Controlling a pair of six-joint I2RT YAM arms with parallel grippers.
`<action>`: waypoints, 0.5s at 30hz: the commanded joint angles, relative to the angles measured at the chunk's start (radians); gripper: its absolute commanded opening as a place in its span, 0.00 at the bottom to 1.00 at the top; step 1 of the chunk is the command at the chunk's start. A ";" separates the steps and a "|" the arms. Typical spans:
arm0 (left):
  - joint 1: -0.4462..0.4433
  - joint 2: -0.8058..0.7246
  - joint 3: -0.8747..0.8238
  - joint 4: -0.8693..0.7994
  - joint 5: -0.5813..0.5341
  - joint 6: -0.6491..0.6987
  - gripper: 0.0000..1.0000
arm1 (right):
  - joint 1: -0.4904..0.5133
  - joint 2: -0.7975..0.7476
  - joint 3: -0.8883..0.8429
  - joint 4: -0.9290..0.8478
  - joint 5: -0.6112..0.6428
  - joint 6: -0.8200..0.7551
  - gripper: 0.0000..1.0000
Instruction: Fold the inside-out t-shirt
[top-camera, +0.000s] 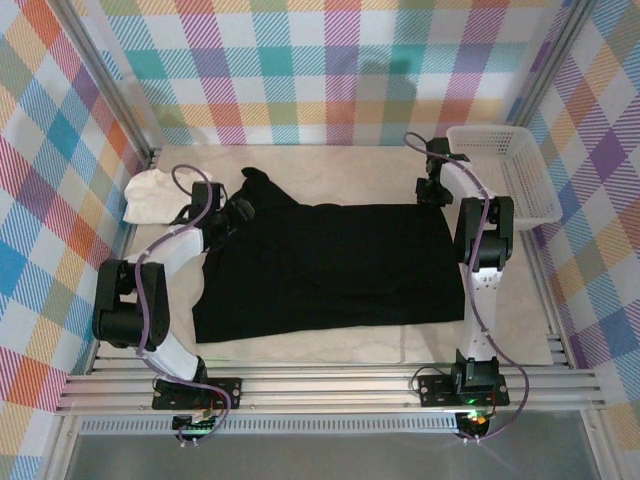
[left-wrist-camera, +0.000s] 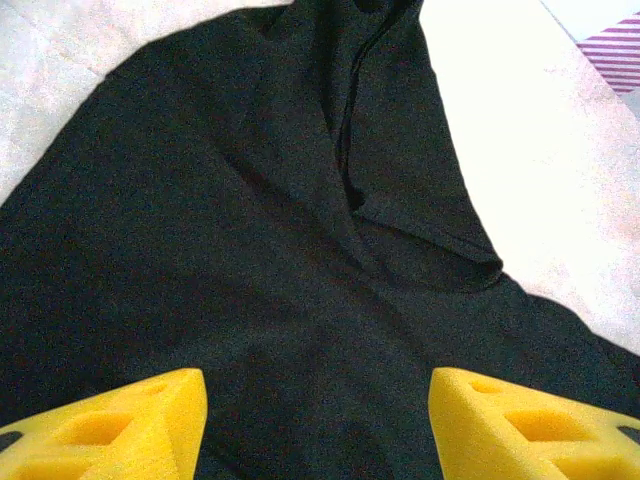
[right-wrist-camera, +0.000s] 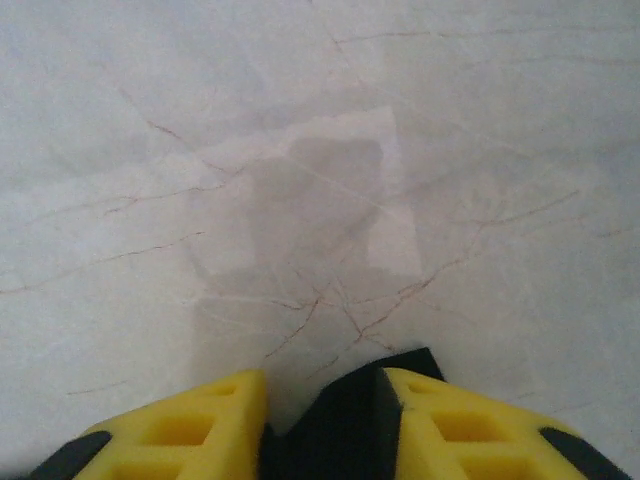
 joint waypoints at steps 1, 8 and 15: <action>-0.006 0.043 0.068 -0.021 -0.025 0.036 0.61 | -0.006 0.039 0.013 -0.050 -0.022 -0.006 0.20; -0.004 0.171 0.225 -0.064 -0.069 0.081 0.61 | -0.005 0.019 0.016 -0.033 0.000 -0.026 0.09; -0.002 0.455 0.574 -0.191 -0.147 0.188 0.61 | -0.006 -0.029 -0.029 -0.001 0.005 -0.047 0.07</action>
